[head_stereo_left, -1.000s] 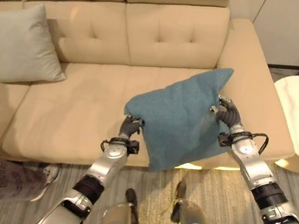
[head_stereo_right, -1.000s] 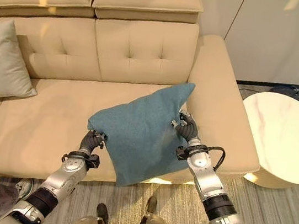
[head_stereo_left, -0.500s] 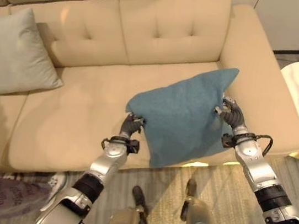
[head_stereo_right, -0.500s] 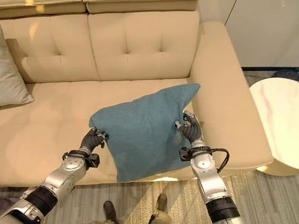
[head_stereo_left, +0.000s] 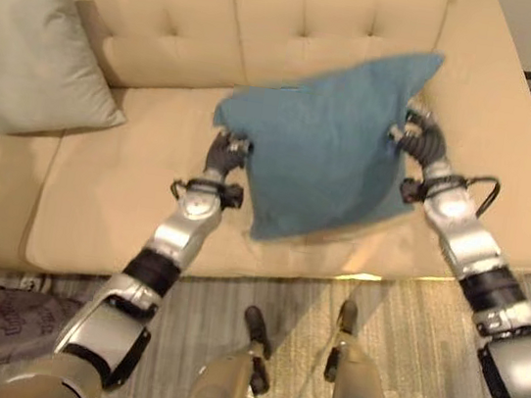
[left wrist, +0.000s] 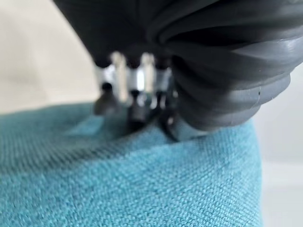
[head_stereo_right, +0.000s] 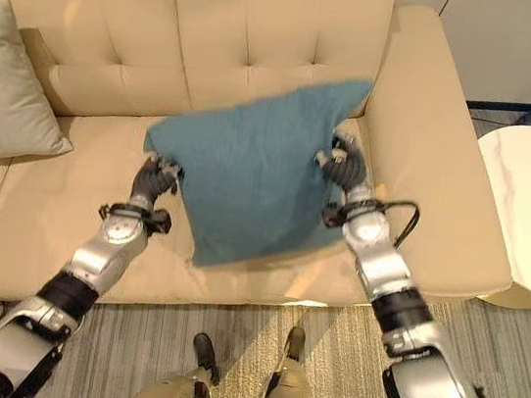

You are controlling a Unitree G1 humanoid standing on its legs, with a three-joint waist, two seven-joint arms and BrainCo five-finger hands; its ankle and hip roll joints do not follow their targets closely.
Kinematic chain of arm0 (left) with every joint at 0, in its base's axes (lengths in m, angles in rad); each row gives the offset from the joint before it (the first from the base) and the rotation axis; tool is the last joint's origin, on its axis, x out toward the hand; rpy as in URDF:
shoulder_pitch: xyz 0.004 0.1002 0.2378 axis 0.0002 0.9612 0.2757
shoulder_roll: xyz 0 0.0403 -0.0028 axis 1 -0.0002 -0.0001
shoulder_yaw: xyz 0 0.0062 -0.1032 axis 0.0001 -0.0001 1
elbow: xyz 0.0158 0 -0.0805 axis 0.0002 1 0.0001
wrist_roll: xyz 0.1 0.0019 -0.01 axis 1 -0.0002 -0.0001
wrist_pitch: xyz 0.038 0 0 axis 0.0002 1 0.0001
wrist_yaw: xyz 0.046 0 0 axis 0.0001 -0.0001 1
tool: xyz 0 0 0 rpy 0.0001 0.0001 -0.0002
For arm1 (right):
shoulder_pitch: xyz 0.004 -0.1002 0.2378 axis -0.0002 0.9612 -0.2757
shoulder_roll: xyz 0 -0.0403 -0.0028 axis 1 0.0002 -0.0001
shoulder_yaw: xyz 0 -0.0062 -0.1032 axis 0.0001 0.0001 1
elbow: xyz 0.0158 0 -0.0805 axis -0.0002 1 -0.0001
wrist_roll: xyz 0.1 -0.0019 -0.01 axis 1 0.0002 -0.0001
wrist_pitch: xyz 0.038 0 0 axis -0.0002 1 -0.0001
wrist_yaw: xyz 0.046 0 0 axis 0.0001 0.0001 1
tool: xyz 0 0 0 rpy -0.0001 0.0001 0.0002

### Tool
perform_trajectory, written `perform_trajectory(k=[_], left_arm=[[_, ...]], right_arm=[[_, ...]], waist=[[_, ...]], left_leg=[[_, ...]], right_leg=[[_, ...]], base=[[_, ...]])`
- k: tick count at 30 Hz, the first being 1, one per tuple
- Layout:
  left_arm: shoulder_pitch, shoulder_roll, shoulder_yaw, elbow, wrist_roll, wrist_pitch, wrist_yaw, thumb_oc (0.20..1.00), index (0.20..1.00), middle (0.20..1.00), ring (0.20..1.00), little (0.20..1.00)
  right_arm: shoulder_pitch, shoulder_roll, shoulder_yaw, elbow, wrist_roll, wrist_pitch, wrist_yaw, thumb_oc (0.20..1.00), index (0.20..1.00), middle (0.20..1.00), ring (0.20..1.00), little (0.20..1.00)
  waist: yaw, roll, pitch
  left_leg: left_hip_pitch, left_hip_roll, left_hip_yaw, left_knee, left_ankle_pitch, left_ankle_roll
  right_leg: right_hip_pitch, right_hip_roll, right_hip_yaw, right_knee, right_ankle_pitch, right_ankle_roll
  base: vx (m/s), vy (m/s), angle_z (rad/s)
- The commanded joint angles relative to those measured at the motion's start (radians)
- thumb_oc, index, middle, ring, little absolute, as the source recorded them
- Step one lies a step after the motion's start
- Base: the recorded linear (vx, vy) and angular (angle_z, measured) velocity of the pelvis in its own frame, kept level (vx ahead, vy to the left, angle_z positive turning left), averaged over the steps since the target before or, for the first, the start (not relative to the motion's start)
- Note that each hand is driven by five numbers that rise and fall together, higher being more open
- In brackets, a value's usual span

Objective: Pick up all the scattered cushions and arrange them neatly on the sofa.

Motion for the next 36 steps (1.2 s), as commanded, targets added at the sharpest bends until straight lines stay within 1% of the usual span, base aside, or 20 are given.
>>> perform_trajectory(k=[1,2,4,6,8,10,11,13,14,17,18,21,24,29,30,33,34,35,36], left_arm=[[-0.264,0.001,-0.091,-0.086,0.007,-0.156,-0.012,0.2,0.2,0.2,0.2,0.2],[-0.266,0.001,-0.091,-0.084,0.007,-0.156,-0.012,0.2,0.2,0.2,0.2,0.2],[-0.326,0.007,-0.103,-0.051,0.005,-0.162,-0.004,0.2,0.2,0.2,0.2,0.2],[-0.458,0.036,-0.125,0.033,-0.001,-0.172,0.021,0.2,0.2,0.2,0.2,0.2],[-0.491,0.045,-0.131,0.051,-0.006,-0.176,0.025,0.2,0.2,0.2,0.2,0.2],[-0.562,0.069,-0.14,0.093,-0.007,-0.175,0.037,0.2,0.2,0.2,0.2,0.2],[-0.639,0.103,-0.154,0.133,-0.018,-0.181,0.044,0.2,0.2,0.2,0.2,0.2],[-0.692,0.129,-0.168,0.171,-0.027,-0.181,0.04,0.2,0.2,0.2,0.2,0.2],[-0.696,0.129,-0.169,0.174,-0.028,-0.182,0.038,0.2,0.2,0.2,0.2,0.2],[-0.792,0.185,-0.193,0.245,-0.035,-0.178,0.033,0.2,0.2,0.2,0.2,0.2],[-0.796,0.186,-0.194,0.248,-0.036,-0.18,0.032,0.2,0.2,0.2,0.2,0.2],[-0.864,0.226,-0.216,0.299,-0.049,-0.18,0.027,0.2,0.2,0.2,0.2,0.2],[-0.893,0.262,-0.226,0.312,-0.041,-0.179,0.022,0.2,0.2,0.2,0.2,0.2],[-0.892,0.29,-0.229,0.302,-0.003,-0.171,0.034,0.2,0.2,0.2,0.2,0.2],[-0.865,0.323,-0.208,0.321,0.032,-0.156,0.046,0.2,0.2,0.2,0.2,0.2],[-0.841,0.325,-0.197,0.313,0.037,-0.156,0.049,0.2,0.2,0.2,0.2,0.2],[-0.823,0.32,-0.187,0.308,0.038,-0.155,0.053,0.2,0.2,0.2,0.2,0.2],[-0.821,0.32,-0.186,0.306,0.039,-0.155,0.054,0.2,0.2,0.2,0.2,0.2],[-0.811,0.312,-0.18,0.311,0.044,-0.147,0.055,0.2,0.2,0.2,0.2,0.2]], right_arm=[[-0.282,0.078,0.047,-0.023,0.077,-0.149,-0.011,0.2,0.2,0.2,0.2,0.2],[-0.285,0.078,0.048,-0.021,0.078,-0.151,-0.011,0.2,0.2,0.2,0.2,0.2],[-0.348,0.07,0.049,0.009,0.103,-0.16,-0.021,0.2,0.2,0.2,0.2,0.2],[-0.467,0.062,0.057,0.063,0.142,-0.184,-0.052,0.2,0.2,0.2,0.2,0.2],[-0.495,0.06,0.059,0.079,0.151,-0.191,-0.058,0.2,0.2,0.2,0.2,0.2],[-0.545,0.052,0.06,0.106,0.165,-0.203,-0.072,0.2,0.2,0.2,0.2,0.2],[-0.594,0.039,0.061,0.147,0.187,-0.217,-0.084,0.2,0.2,0.2,0.2,0.2],[-0.625,0.024,0.072,0.174,0.198,-0.224,-0.089,0.2,0.2,0.2,0.2,0.2],[-0.628,0.023,0.073,0.177,0.199,-0.225,-0.088,0.2,0.2,0.2,0.2,0.2],[-0.668,0.01,0.089,0.212,0.213,-0.232,-0.093,0.2,0.2,0.2,0.2,0.2],[-0.671,0.01,0.089,0.214,0.214,-0.233,-0.092,0.2,0.2,0.2,0.2,0.2],[-0.689,0.014,0.095,0.244,0.244,-0.247,-0.088,0.2,0.2,0.2,0.2,0.2],[-0.68,0.028,0.088,0.232,0.246,-0.252,-0.083,0.2,0.2,0.2,0.2,0.2],[-0.636,0.051,0.069,0.197,0.227,-0.256,-0.081,0.2,0.2,0.2,0.2,0.2],[-0.571,0.068,0.044,0.148,0.179,-0.252,-0.083,0.2,0.2,0.2,0.2,0.2],[-0.548,0.074,0.038,0.138,0.166,-0.249,-0.085,0.2,0.2,0.2,0.2,0.2],[-0.535,0.083,0.034,0.133,0.164,-0.249,-0.085,0.2,0.2,0.2,0.2,0.2],[-0.534,0.083,0.034,0.132,0.164,-0.249,-0.085,0.2,0.2,0.2,0.2,0.2],[-0.523,0.089,0.031,0.127,0.156,-0.248,-0.086,0.2,0.2,0.2,0.2,0.2]], waist=[[0.023,-0.069,-0.028],[0.023,-0.068,-0.028],[0.027,-0.067,-0.027],[0.032,-0.062,-0.021],[0.034,-0.06,-0.019],[0.037,-0.055,-0.018],[0.046,-0.05,-0.02],[0.049,-0.043,-0.027],[0.049,-0.043,-0.027],[0.054,-0.03,-0.034],[0.054,-0.03,-0.035],[0.058,-0.02,-0.048],[0.062,-0.011,-0.054],[0.068,-0.003,-0.042],[0.069,0.007,-0.018],[0.068,0.007,-0.014],[0.067,0.006,-0.002],[0.067,0.006,-0.006],[0.063,0.005,0.006]], left_leg=[[-0.001,0.017,-0.088,0.057,-0.072,-0.083],[-0.002,0.017,-0.088,0.057,-0.072,-0.083],[-0.012,0.019,-0.091,0.053,-0.065,-0.086],[-0.043,0.025,-0.101,0.042,-0.044,-0.095],[-0.052,0.027,-0.104,0.039,-0.038,-0.096],[-0.074,0.029,-0.111,0.028,-0.024,-0.1],[-0.099,0.031,-0.121,0.011,-0.002,-0.107],[-0.113,0.033,-0.128,-0.011,0.015,-0.111],[-0.114,0.033,-0.128,-0.012,0.017,-0.112],[-0.153,0.04,-0.14,-0.033,0.043,-0.125],[-0.156,0.04,-0.141,-0.033,0.044,-0.125],[-0.198,0.039,-0.15,-0.038,0.053,-0.134],[-0.228,0.035,-0.152,-0.038,0.056,-0.134],[-0.264,0.028,-0.153,-0.038,0.062,-0.133],[-0.325,0.025,-0.153,-0.038,0.072,-0.132],[-0.344,0.026,-0.155,-0.037,0.075,-0.13],[-0.362,0.026,-0.157,-0.034,0.077,-0.13],[-0.365,0.026,-0.158,-0.033,0.077,-0.13],[-0.381,0.026,-0.158,-0.032,0.079,-0.13]], right_leg=[[0.081,-0.037,0.027,-0.04,-0.017,0.105],[0.081,-0.037,0.027,-0.04,-0.017,0.105],[0.07,-0.035,0.026,-0.042,-0.013,0.106],[0.038,-0.032,0.022,-0.047,-0.004,0.109],[0.028,-0.031,0.022,-0.049,-0.001,0.11],[0.004,-0.028,0.023,-0.052,0.006,0.113],[-0.02,-0.023,0.019,-0.06,0.016,0.115],[-0.035,-0.02,0.016,-0.07,0.023,0.119],[-0.037,-0.02,0.016,-0.071,0.023,0.118],[-0.068,-0.013,0.007,-0.096,0.044,0.128],[-0.071,-0.013,0.007,-0.097,0.045,0.128],[-0.104,-0.012,0.002,-0.126,0.07,0.138],[-0.133,-0.016,0.008,-0.137,0.083,0.143],[-0.169,-0.022,0.01,-0.139,0.095,0.148],[-0.235,-0.028,0.017,-0.132,0.108,0.147],[-0.257,-0.03,0.019,-0.126,0.109,0.145],[-0.274,-0.03,0.02,-0.125,0.112,0.145],[-0.278,-0.03,0.021,-0.125,0.112,0.145],[-0.293,-0.031,0.023,-0.125,0.116,0.145]], base=[[-0.02,-0.048,0.05],[-0.02,-0.041,0.07],[-0.02,-0.04,0.08],[-0.04,-0.065,0.02],[-0.03,-0.038,0.02],[-0.05,-0.048,0.01],[-0.04,-0.051,-0.01],[-0.01,-0.04,0.03],[0.0,-0.015,0.14],[-0.01,-0.02,0.11],[0.01,-0.012,0.05],[0.02,0.004,0.23],[0.03,0.026,-0.08],[-0.01,0.026,0.03],[-0.07,0.039,0.23],[-0.04,0.019,-0.09],[-0.03,0.001,-0.17],[-0.05,0.009,-0.11],[-0.03,0.018,-0.06]])
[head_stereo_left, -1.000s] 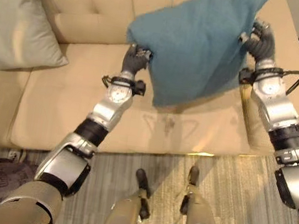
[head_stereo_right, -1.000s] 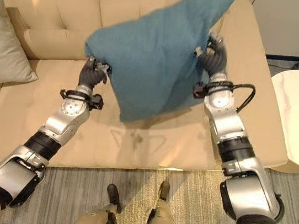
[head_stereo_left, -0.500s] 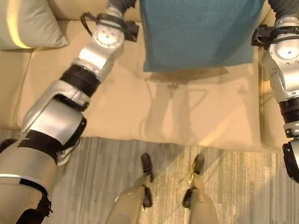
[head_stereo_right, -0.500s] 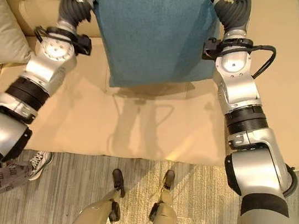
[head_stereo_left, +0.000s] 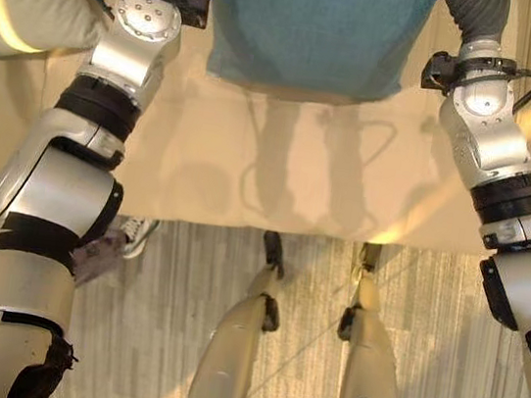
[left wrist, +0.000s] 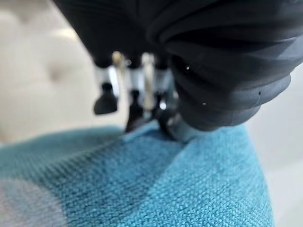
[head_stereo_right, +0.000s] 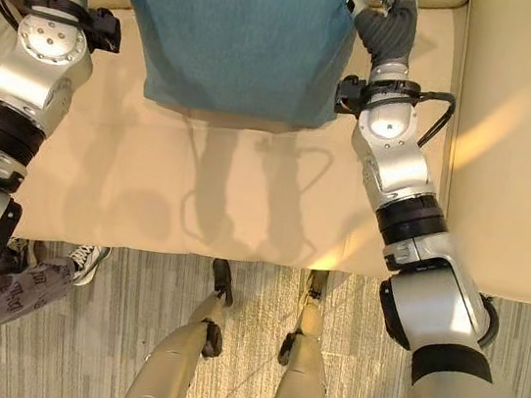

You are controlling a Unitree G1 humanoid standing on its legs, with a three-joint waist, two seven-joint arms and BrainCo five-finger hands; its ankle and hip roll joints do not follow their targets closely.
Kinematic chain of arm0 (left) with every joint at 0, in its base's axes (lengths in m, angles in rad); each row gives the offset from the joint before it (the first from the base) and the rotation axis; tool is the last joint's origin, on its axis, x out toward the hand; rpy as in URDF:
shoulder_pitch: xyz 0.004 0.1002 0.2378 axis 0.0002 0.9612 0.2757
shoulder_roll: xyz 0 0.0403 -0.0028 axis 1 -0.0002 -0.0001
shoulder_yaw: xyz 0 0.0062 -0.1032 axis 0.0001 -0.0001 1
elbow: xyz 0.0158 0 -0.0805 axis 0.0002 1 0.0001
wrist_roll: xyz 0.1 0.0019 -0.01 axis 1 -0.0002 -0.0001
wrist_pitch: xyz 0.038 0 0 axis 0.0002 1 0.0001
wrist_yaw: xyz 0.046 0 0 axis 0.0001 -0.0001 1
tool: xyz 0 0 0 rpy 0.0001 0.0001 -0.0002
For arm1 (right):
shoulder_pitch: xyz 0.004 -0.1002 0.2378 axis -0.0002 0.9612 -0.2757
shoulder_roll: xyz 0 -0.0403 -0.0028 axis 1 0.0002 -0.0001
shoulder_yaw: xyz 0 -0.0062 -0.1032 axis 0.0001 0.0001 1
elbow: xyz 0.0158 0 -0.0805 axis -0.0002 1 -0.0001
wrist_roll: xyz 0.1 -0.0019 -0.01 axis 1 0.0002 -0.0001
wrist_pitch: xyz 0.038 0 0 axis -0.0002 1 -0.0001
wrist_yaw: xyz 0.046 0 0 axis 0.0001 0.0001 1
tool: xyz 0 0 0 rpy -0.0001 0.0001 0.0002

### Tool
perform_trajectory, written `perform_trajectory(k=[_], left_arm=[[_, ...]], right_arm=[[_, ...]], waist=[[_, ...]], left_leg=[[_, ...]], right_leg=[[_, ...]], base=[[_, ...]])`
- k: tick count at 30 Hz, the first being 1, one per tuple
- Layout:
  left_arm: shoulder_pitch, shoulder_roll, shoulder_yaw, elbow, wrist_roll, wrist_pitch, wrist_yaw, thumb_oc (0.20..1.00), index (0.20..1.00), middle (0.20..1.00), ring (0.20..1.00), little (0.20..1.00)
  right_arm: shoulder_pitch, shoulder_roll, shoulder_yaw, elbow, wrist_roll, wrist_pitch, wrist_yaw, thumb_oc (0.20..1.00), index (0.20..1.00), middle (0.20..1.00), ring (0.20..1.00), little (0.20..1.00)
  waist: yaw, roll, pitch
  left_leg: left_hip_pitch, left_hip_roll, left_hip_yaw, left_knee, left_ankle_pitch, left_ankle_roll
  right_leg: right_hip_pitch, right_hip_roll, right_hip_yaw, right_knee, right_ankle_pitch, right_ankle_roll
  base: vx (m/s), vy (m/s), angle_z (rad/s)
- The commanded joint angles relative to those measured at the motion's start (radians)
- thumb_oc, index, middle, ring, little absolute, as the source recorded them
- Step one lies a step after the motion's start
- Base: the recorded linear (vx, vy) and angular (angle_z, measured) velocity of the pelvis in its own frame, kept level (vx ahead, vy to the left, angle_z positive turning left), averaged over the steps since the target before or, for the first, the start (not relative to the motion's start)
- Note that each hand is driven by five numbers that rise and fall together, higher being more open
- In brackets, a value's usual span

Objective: Pick up all the scattered cushions and arrange them neatly on the sofa.

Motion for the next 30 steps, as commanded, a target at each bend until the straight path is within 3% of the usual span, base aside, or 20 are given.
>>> perform_trajectory(k=[1,9,10,11,12,13,16,17,18,21,30], left_arm=[[-0.095,0.0,-0.008,-0.041,0.065,-0.072,0.003,0.2,0.2,0.2,0.2,0.2],[-0.027,-0.03,0.021,-0.084,0.073,-0.065,0.002,0.2,0.2,0.2,0.2,0.2],[-0.025,-0.033,0.025,-0.087,0.076,-0.065,0.004,0.391,0.391,0.391,0.391,0.391],[-0.024,-0.036,0.025,-0.087,0.075,-0.066,0.01,1.0,1.0,1.0,1.0,1.0],[-0.026,-0.033,0.026,-0.086,0.076,-0.066,0.012,1.0,1.0,1.0,1.0,1.0],[-0.029,-0.032,0.027,-0.084,0.075,-0.066,0.014,1.0,1.0,1.0,1.0,1.0],[-0.04,-0.027,0.024,-0.062,0.062,-0.065,0.015,1.0,1.0,1.0,1.0,1.0],[-0.054,-0.015,0.016,-0.041,0.057,-0.061,0.015,1.0,1.0,1.0,1.0,1.0],[-0.057,-0.015,0.015,-0.038,0.056,-0.062,0.014,1.0,1.0,1.0,1.0,1.0],[-0.083,0.016,-0.005,0.018,0.045,-0.056,0.0,1.0,1.0,1.0,1.0,1.0],[-0.127,0.193,-0.048,0.162,0.044,-0.03,-0.043,1.0,1.0,1.0,1.0,1.0]], right_arm=[[-0.113,0.061,0.01,-0.073,-0.054,-0.105,0.012,0.2,0.2,0.2,0.2,0.2],[-0.074,0.056,0.013,-0.071,-0.101,-0.073,0.01,0.2,0.2,0.2,0.2,0.2],[-0.078,0.053,0.016,-0.065,-0.105,-0.069,0.009,0.225,0.225,0.225,0.225,0.225],[-0.092,0.041,0.032,-0.05,-0.113,-0.061,0.007,0.62,0.62,0.62,0.62,0.62],[-0.103,0.036,0.039,-0.043,-0.115,-0.057,0.006,1.0,1.0,1.0,1.0,1.0],[-0.117,0.031,0.047,-0.033,-0.115,-0.053,0.005,1.0,1.0,1.0,1.0,1.0],[-0.155,0.008,0.07,-0.003,-0.105,-0.042,0.008,1.0,1.0,1.0,1.0,1.0],[-0.184,-0.008,0.089,0.023,-0.096,-0.033,0.008,1.0,1.0,1.0,1.0,1.0],[-0.188,-0.009,0.09,0.026,-0.094,-0.035,0.008,1.0,1.0,1.0,1.0,1.0],[-0.232,-0.031,0.116,0.09,-0.068,-0.026,0.011,1.0,1.0,1.0,1.0,1.0],[-0.277,-0.157,0.216,0.192,-0.05,0.016,0.046,1.0,1.0,1.0,1.0,1.0]], waist=[[0.011,-0.038,-0.053],[-0.001,-0.053,-0.055],[-0.001,-0.055,-0.057],[0.0,-0.061,-0.052],[0.002,-0.064,-0.054],[0.005,-0.065,-0.062],[0.008,-0.074,-0.058],[0.016,-0.078,-0.073],[0.012,-0.08,-0.062],[0.021,-0.087,-0.075],[0.027,-0.116,-0.095]], left_leg=[[0.009,0.01,-0.023,-0.012,-0.077,-0.108],[-0.038,0.014,-0.041,-0.015,-0.093,-0.117],[-0.037,0.014,-0.042,-0.015,-0.095,-0.117],[-0.043,0.011,-0.032,-0.011,-0.077,-0.108],[-0.04,0.011,-0.033,-0.01,-0.078,-0.107],[-0.028,0.011,-0.047,-0.014,-0.1,-0.115],[-0.027,0.009,-0.034,-0.004,-0.082,-0.107],[-0.009,0.01,-0.049,-0.007,-0.107,-0.115],[-0.02,0.008,-0.036,0.001,-0.086,-0.106],[0.006,0.013,-0.05,0.008,-0.118,-0.114],[0.085,0.026,-0.04,0.006,-0.125,-0.121]], right_leg=[[-0.002,-0.038,0.014,0.032,-0.031,0.13],[-0.054,-0.042,0.022,0.03,-0.037,0.139],[-0.054,-0.042,0.021,0.03,-0.037,0.14],[-0.061,-0.046,0.01,0.035,-0.02,0.129],[-0.058,-0.046,0.009,0.036,-0.021,0.129],[-0.046,-0.044,0.018,0.031,-0.038,0.14],[-0.043,-0.05,0.002,0.037,-0.021,0.13],[-0.024,-0.047,0.01,0.033,-0.041,0.141],[-0.032,-0.051,0.0,0.038,-0.023,0.13],[0.002,-0.046,0.004,0.03,-0.042,0.14],[0.084,-0.033,-0.013,0.011,-0.041,0.139]], base=[[-0.03,0.018,-0.02],[0.01,0.015,0.0],[-0.09,-0.007,0.02],[-0.09,-0.008,0.0],[0.0,0.0,0.0],[0.07,0.0,0.0],[0.0,-0.024,0.02],[-0.08,-0.037,0.01],[0.08,-0.028,0.03],[0.02,-0.026,0.01],[0.0,0.0,0.0]])
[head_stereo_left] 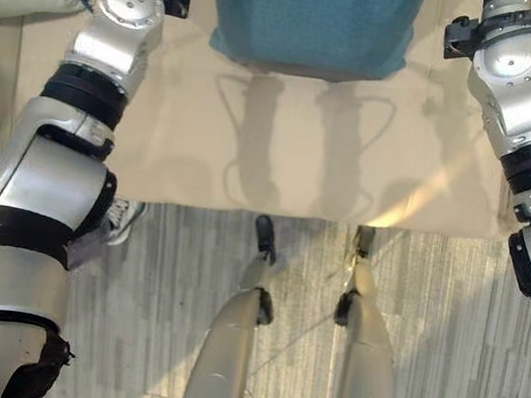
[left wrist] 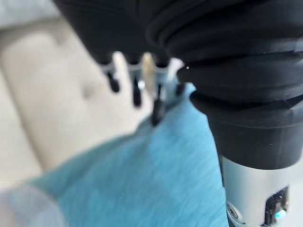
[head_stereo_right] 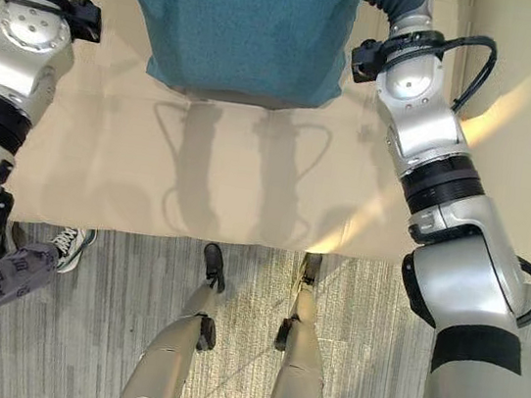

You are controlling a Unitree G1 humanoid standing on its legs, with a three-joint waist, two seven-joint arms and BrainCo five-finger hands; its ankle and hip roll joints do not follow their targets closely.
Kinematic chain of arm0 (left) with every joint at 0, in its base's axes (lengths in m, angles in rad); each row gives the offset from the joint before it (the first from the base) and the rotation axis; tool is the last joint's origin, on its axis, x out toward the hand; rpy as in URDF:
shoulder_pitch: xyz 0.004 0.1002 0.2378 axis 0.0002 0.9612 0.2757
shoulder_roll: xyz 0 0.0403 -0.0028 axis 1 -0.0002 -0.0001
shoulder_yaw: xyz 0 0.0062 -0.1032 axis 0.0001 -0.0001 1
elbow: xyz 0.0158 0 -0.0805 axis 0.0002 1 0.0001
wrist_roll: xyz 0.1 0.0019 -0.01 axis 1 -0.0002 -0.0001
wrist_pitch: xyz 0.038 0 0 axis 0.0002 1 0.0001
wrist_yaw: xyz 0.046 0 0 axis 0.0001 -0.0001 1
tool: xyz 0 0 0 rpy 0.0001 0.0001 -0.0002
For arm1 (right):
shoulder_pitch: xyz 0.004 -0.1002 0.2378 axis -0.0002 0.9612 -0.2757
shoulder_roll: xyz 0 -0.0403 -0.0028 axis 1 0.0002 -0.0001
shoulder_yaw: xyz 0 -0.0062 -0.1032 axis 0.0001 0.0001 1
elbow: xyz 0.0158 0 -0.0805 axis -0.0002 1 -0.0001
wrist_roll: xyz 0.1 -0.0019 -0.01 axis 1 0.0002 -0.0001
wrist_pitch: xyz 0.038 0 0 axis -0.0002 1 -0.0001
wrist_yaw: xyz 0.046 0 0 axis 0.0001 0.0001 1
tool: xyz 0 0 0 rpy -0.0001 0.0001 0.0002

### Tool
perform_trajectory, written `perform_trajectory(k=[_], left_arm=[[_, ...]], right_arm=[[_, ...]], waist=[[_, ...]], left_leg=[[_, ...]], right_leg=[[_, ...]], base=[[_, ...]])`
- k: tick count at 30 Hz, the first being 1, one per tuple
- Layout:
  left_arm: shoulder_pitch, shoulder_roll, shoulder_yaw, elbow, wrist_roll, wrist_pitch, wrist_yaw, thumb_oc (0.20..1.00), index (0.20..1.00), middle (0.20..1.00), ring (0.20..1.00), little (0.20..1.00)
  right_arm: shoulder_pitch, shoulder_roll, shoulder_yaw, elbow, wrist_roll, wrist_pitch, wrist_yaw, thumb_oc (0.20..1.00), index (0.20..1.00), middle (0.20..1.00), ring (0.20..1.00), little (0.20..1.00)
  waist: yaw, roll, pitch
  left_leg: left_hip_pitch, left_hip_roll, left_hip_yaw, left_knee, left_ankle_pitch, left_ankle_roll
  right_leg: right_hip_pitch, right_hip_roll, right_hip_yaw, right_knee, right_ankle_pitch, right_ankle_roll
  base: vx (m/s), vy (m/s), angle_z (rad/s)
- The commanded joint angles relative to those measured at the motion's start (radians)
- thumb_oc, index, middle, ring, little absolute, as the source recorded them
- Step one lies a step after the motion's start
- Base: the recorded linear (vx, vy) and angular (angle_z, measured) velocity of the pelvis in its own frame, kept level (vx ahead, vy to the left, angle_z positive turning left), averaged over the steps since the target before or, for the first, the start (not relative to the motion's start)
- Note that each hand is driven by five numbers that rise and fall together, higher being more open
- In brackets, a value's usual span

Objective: Pick up all the scattered cushions and arrange them neatly on the sofa.

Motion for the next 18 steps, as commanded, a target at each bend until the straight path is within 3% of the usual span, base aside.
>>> perform_trajectory(k=[1,3,4,8,9,12,14,15,17,18], left_arm=[[-0.065,0.082,-0.02,0.033,0.008,-0.038,-0.007,1.0,1.0,1.0,1.0,1.0],[-0.027,0.143,0.001,0.027,0.011,-0.034,-0.009,1.0,1.0,1.0,1.0,1.0],[0.013,0.187,0.026,0.0,0.018,-0.036,-0.012,1.0,1.0,1.0,1.0,1.0],[0.298,0.262,0.211,-0.205,0.004,-0.06,-0.032,1.0,1.0,1.0,1.0,1.0],[0.486,0.262,0.335,-0.32,0.012,-0.069,-0.043,1.0,1.0,1.0,1.0,1.0],[0.747,0.218,0.472,-0.423,0.047,-0.064,-0.081,1.0,1.0,1.0,1.0,1.0],[0.941,0.15,0.553,-0.491,0.062,-0.057,-0.115,1.0,1.0,1.0,1.0,1.0],[0.952,0.149,0.56,-0.498,0.063,-0.056,-0.115,1.0,1.0,1.0,1.0,1.0],[1.246,-0.021,0.665,-0.545,0.108,-0.016,-0.185,1.0,1.0,1.0,1.0,1.0],[1.246,-0.021,0.665,-0.545,0.108,-0.016,-0.185,1.0,1.0,1.0,1.0,1.0]], right_arm=[[-0.066,-0.009,0.006,0.029,0.006,-0.03,0.005,1.0,1.0,1.0,1.0,1.0],[-0.03,-0.058,0.001,0.0,-0.012,-0.026,0.003,1.0,1.0,1.0,1.0,1.0],[0.012,-0.095,-0.014,-0.042,-0.025,-0.027,0.005,1.0,1.0,1.0,1.0,1.0],[0.237,-0.164,-0.142,-0.24,-0.078,-0.025,0.022,1.0,1.0,1.0,1.0,1.0],[0.393,-0.175,-0.235,-0.347,-0.115,-0.024,0.041,1.0,1.0,1.0,1.0,1.0],[0.626,-0.14,-0.368,-0.479,-0.161,-0.022,0.077,1.0,1.0,1.0,1.0,1.0],[0.785,-0.069,-0.439,-0.549,-0.161,-0.022,0.111,1.0,1.0,1.0,1.0,1.0],[0.79,-0.068,-0.438,-0.554,-0.162,-0.02,0.111,1.0,1.0,1.0,1.0,1.0],[1.063,0.041,-0.548,-0.648,-0.202,-0.006,0.182,1.0,1.0,1.0,1.0,1.0],[1.063,0.041,-0.548,-0.648,-0.202,-0.006,0.182,1.0,1.0,1.0,1.0,1.0]], waist=[[0.033,-0.084,-0.097],[0.029,-0.091,-0.1],[0.03,-0.091,-0.117],[0.024,-0.102,-0.14],[0.023,-0.104,-0.15],[0.021,-0.099,-0.159],[0.02,-0.093,-0.168],[0.018,-0.092,-0.17],[0.007,-0.085,-0.189],[0.007,-0.085,-0.189]], left_leg=[[0.087,0.016,-0.011,0.023,-0.111,-0.108],[0.112,0.016,0.008,0.022,-0.092,-0.102],[0.145,0.019,-0.004,0.013,-0.117,-0.109],[0.213,0.018,0.013,0.013,-0.111,-0.1],[0.25,0.017,0.013,0.009,-0.116,-0.099],[0.303,0.017,0.016,0.003,-0.124,-0.097],[0.337,0.015,0.016,0.001,-0.128,-0.094],[0.339,0.015,0.016,0.0,-0.128,-0.094],[0.406,0.014,0.022,0.0,-0.14,-0.09],[0.406,0.014,0.022,0.0,-0.14,-0.09]], right_leg=[[0.135,-0.038,-0.02,-0.086,-0.024,0.13],[0.157,-0.041,-0.032,-0.083,-0.012,0.117],[0.187,-0.034,-0.029,-0.088,-0.034,0.126],[0.256,-0.037,-0.047,-0.088,-0.034,0.112],[0.296,-0.038,-0.053,-0.09,-0.042,0.113],[0.354,-0.041,-0.064,-0.092,-0.052,0.114],[0.394,-0.044,-0.07,-0.092,-0.06,0.112],[0.396,-0.043,-0.071,-0.093,-0.06,0.113],[0.462,-0.044,-0.089,-0.093,-0.076,0.111],[0.463,-0.044,-0.089,-0.093,-0.076,0.111]], base=[[0.01,-0.008,-0.03],[0.0,-0.007,-0.03],[0.0,0.0,0.0],[0.06,-0.014,-0.04],[0.08,-0.022,-0.09],[0.07,-0.01,0.0],[0.04,-0.004,0.02],[0.04,-0.008,0.04],[0.04,-0.007,0.09],[0.01,0.006,0.05]])
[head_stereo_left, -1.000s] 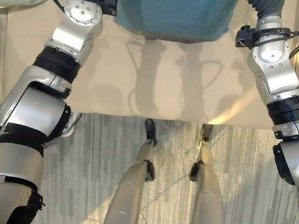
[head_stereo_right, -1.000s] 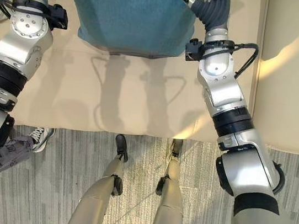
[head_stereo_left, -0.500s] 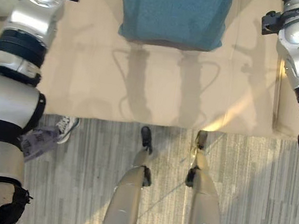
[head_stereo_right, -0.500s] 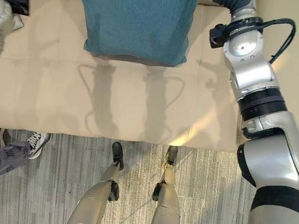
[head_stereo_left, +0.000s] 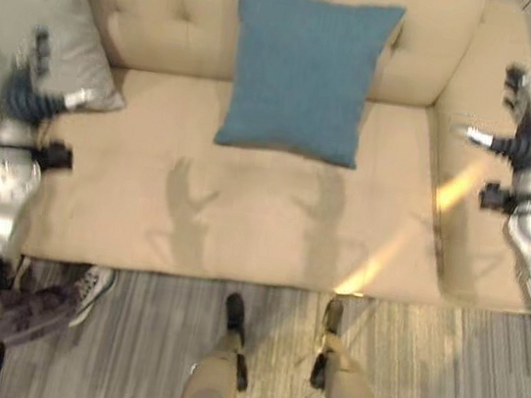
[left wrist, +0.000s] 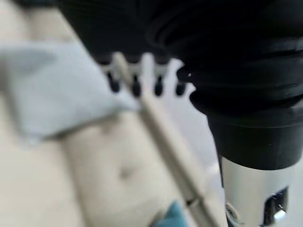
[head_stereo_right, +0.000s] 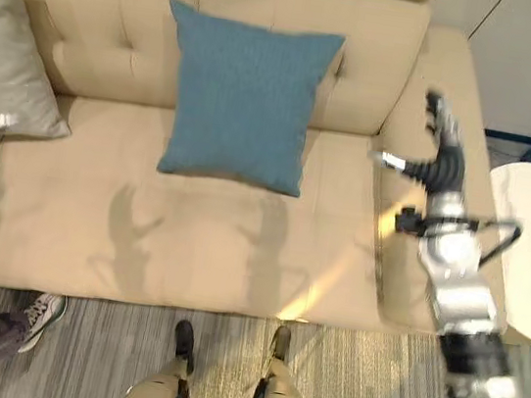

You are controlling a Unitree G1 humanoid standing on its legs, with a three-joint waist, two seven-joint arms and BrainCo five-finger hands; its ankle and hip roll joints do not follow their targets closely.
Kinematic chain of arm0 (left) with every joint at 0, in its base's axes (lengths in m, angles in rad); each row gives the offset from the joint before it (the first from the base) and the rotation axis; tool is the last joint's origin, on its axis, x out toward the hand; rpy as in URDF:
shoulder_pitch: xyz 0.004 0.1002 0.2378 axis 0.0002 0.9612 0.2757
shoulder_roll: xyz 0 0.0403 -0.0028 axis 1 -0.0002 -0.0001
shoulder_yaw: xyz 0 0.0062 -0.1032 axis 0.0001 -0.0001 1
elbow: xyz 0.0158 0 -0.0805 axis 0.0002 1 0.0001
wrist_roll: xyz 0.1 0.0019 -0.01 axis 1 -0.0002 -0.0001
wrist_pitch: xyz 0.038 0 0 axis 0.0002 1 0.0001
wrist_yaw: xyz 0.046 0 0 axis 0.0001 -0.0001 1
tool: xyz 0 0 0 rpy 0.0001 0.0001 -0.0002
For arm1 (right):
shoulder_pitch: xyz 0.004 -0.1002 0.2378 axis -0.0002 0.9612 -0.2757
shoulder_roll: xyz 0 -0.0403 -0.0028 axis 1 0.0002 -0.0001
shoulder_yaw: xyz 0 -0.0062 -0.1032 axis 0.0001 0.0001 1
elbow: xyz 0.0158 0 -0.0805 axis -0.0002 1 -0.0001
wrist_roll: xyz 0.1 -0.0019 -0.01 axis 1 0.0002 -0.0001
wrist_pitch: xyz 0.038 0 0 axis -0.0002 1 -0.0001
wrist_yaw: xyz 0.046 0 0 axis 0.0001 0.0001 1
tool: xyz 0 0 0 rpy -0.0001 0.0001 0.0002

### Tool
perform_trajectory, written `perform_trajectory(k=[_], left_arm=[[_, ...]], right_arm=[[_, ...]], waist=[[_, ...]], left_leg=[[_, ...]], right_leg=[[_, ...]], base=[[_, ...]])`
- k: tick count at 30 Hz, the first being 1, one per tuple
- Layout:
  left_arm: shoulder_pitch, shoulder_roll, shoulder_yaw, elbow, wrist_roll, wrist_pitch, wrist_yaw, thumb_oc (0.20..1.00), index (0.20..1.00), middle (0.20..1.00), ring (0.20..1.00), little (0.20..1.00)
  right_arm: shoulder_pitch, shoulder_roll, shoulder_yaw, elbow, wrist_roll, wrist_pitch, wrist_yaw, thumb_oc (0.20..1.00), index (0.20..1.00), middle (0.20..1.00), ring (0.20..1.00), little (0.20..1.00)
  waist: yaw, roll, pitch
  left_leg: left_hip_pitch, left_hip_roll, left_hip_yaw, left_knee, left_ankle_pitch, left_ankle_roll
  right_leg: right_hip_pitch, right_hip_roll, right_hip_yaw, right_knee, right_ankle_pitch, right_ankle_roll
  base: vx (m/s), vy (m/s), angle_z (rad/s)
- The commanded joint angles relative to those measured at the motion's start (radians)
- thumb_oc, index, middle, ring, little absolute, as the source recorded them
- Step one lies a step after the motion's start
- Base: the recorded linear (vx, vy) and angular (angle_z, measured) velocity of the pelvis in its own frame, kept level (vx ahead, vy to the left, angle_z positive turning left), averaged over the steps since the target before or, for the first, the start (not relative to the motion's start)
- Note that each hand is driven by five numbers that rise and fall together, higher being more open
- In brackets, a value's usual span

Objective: Pick up all the scattered cushions and arrange them neatly on the sofa.

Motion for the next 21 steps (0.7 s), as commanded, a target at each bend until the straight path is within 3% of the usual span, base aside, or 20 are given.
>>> perform_trajectory(k=[1,3,5,6,8,10,11,13,14,21], left_arm=[[0.092,-0.082,0.002,0.079,0.102,0.014,-0.068,1.0,1.0,1.0,1.0,1.0],[0.128,-0.121,0.014,0.097,0.108,0.031,-0.082,1.0,1.0,1.0,1.0,1.0],[0.222,-0.221,0.013,0.214,0.186,0.067,-0.103,1.0,1.0,1.0,1.0,1.0],[0.222,-0.221,0.013,0.214,0.186,0.067,-0.103,1.0,1.0,1.0,1.0,1.0],[0.269,-0.305,-0.005,0.361,0.239,0.095,-0.12,1.0,1.0,1.0,1.0,1.0],[0.271,-0.328,-0.011,0.425,0.258,0.101,-0.122,1.0,1.0,1.0,1.0,1.0],[0.267,-0.368,-0.038,0.545,0.285,0.111,-0.117,1.0,1.0,1.0,1.0,1.0],[0.262,-0.381,-0.052,0.592,0.298,0.118,-0.119,1.0,1.0,1.0,1.0,1.0],[0.263,-0.407,-0.068,0.702,0.322,0.13,-0.109,1.0,1.0,1.0,1.0,1.0],[0.247,-0.437,-0.119,0.862,0.36,0.16,-0.112,1.0,1.0,1.0,1.0,1.0]], right_arm=[[0.091,0.066,-0.008,0.018,-0.056,-0.029,0.082,1.0,1.0,1.0,1.0,1.0],[0.136,0.067,-0.02,0.008,-0.086,-0.018,0.098,1.0,1.0,1.0,1.0,1.0],[0.245,0.109,-0.03,0.086,-0.124,-0.001,0.131,1.0,1.0,1.0,1.0,1.0],[0.245,0.109,-0.03,0.086,-0.124,-0.001,0.131,1.0,1.0,1.0,1.0,1.0],[0.31,0.124,0.005,0.228,-0.194,0.01,0.158,1.0,1.0,1.0,1.0,1.0],[0.329,0.13,0.02,0.284,-0.217,0.015,0.168,1.0,1.0,1.0,1.0,1.0],[0.339,0.138,0.069,0.404,-0.279,0.016,0.167,1.0,1.0,1.0,1.0,1.0],[0.34,0.138,0.09,0.453,-0.299,0.022,0.174,1.0,1.0,1.0,1.0,1.0],[0.361,0.147,0.125,0.539,-0.321,0.032,0.182,1.0,1.0,1.0,1.0,1.0],[0.365,0.204,0.21,0.871,-0.403,0.066,0.18,1.0,1.0,1.0,1.0,1.0]], waist=[[-0.005,-0.043,-0.048],[-0.01,-0.043,-0.056],[-0.028,-0.043,-0.071],[-0.028,-0.044,-0.073],[-0.04,-0.042,-0.084],[-0.043,-0.044,-0.091],[-0.046,-0.046,-0.098],[-0.048,-0.048,-0.1],[-0.049,-0.049,-0.103],[-0.056,-0.057,-0.09]], left_leg=[[0.098,-0.009,0.028,0.006,-0.063,-0.038],[0.111,-0.009,0.031,0.004,-0.063,-0.036],[0.158,-0.005,0.043,0.007,-0.075,-0.034],[0.155,-0.006,0.044,0.005,-0.071,-0.034],[0.188,0.0,0.051,0.005,-0.077,-0.036],[0.193,-0.001,0.051,0.004,-0.075,-0.035],[0.209,0.007,0.051,0.004,-0.08,-0.042],[0.213,0.011,0.049,0.004,-0.08,-0.043],[0.234,0.017,0.05,0.004,-0.085,-0.046],[0.265,0.048,0.044,0.011,-0.076,-0.059]], right_leg=[[0.148,-0.064,-0.057,-0.097,0.042,0.107],[0.159,-0.063,-0.057,-0.098,0.04,0.104],[0.2,-0.053,-0.051,-0.095,0.029,0.101],[0.196,-0.054,-0.051,-0.096,0.031,0.1],[0.225,-0.043,-0.046,-0.092,0.018,0.096],[0.232,-0.04,-0.046,-0.093,0.016,0.094],[0.254,-0.033,-0.049,-0.093,0.003,0.092],[0.259,-0.031,-0.053,-0.092,-0.002,0.09],[0.286,-0.025,-0.058,-0.091,-0.017,0.085],[0.335,0.002,-0.063,-0.064,-0.075,0.06]], base=[[0.0,0.0,0.0],[0.0,0.0,0.0],[-0.03,0.007,-0.1],[-0.05,0.001,-0.19],[-0.06,-0.008,-0.36],[-0.04,-0.025,-0.29],[-0.05,-0.038,-0.07],[-0.04,-0.046,-0.01],[-0.03,-0.044,0.03],[-0.01,-0.091,0.04]])
